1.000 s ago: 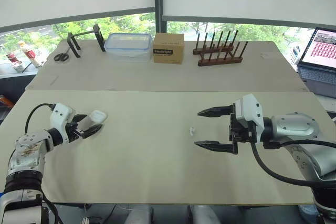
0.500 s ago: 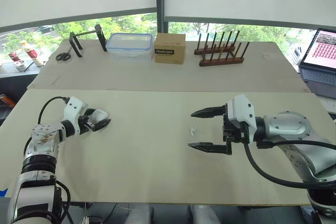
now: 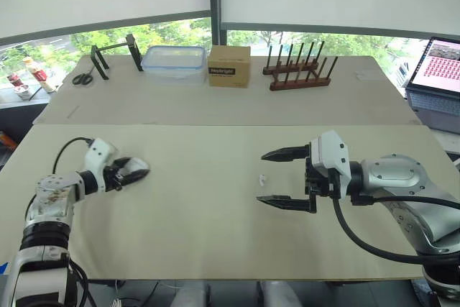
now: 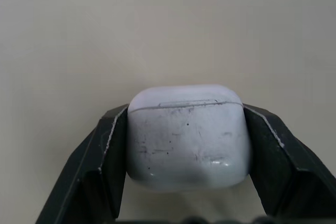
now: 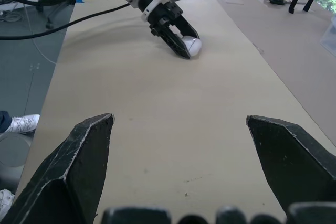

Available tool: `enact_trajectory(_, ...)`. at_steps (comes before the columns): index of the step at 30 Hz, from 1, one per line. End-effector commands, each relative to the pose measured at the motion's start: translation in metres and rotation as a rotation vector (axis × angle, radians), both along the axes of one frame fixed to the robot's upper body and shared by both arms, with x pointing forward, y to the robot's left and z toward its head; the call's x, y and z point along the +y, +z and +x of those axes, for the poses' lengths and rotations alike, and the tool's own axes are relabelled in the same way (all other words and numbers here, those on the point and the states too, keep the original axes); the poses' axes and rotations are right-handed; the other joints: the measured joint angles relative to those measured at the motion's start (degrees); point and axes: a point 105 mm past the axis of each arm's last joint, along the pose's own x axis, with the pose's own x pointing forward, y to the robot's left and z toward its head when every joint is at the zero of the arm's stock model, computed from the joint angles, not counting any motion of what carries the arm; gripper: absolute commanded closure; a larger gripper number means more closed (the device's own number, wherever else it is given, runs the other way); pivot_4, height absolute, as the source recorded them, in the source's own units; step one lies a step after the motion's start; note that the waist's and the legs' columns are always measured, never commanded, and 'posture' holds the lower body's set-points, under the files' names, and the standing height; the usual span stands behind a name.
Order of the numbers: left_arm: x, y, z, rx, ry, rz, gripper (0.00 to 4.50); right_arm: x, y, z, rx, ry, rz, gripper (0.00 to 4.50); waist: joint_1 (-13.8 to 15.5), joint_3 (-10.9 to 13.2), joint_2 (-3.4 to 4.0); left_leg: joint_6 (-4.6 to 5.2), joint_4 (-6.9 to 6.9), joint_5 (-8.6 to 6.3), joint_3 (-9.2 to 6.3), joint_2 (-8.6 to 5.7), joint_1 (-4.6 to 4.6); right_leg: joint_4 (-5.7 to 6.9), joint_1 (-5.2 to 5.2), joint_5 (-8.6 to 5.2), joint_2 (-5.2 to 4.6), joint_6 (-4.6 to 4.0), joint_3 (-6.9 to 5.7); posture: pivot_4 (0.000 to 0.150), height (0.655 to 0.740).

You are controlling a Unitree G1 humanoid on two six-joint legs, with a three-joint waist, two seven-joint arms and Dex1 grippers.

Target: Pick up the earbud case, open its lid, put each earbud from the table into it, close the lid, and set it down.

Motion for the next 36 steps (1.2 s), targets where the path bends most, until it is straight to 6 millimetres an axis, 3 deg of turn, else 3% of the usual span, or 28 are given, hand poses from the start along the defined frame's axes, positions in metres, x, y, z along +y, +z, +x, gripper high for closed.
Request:
enact_trajectory(1,-0.070,0.044,-0.001,-0.190,-0.241,-0.042,1.86,-0.003,0.012,0.001,0.020,-0.028,0.037,0.00,0.8,0.0,-0.04,0.00,0.15,0.00,-0.04,-0.01,-0.17,-0.02,-0.01,0.04,0.00,0.06,-0.10,0.150,0.7400)
enact_trajectory(3,-0.110,0.061,-0.008,-0.283,-0.368,-0.067,1.86,-0.004,0.010,0.008,0.085,-0.097,0.033,0.00,1.1,0.0,-0.05,-0.02,0.27,0.01,-0.11,-0.01,-0.49,-0.07,-0.21,0.19,0.00,0.13,-0.10,0.150,0.7400)
enact_trajectory(4,-0.119,0.064,-0.011,-0.305,-0.400,-0.072,1.86,-0.004,0.009,0.009,0.112,-0.116,0.033,0.00,1.1,0.0,-0.06,-0.03,0.33,0.02,-0.11,-0.02,-0.64,-0.06,-0.35,0.27,0.01,0.15,-0.06,0.150,0.7400)
enact_trajectory(11,-0.164,0.087,-0.024,-0.552,-0.561,-0.044,1.86,0.010,0.004,0.012,0.399,-0.188,0.110,0.00,-0.3,0.0,-0.07,-0.04,0.18,0.03,0.11,0.00,-0.86,0.06,-0.94,0.37,0.15,0.05,0.10,0.150,0.7400)
enact_trajectory(24,-0.173,0.096,-0.036,-0.679,-0.651,-0.042,1.86,0.036,0.007,0.024,0.679,-0.198,0.254,0.00,-0.2,0.0,-0.06,-0.03,0.23,0.04,0.11,-0.11,-0.89,0.05,-0.92,0.38,0.07,0.06,0.09,0.150,0.7400)
enact_trajectory(35,-0.174,0.098,-0.040,-0.741,-0.672,-0.034,1.86,0.040,0.011,0.034,0.792,-0.184,0.307,0.00,-0.4,0.0,-0.04,-0.02,0.23,0.04,0.10,-0.10,-0.89,0.06,-0.93,0.38,0.10,0.06,0.08,0.150,0.7400)
enact_trajectory(36,-0.175,0.098,-0.041,-0.747,-0.680,-0.028,1.86,0.041,0.011,0.034,0.798,-0.182,0.305,0.26,-0.4,0.0,-0.05,-0.02,0.23,0.04,0.11,-0.10,-0.89,0.06,-0.93,0.38,0.10,0.06,0.08,0.150,0.7400)
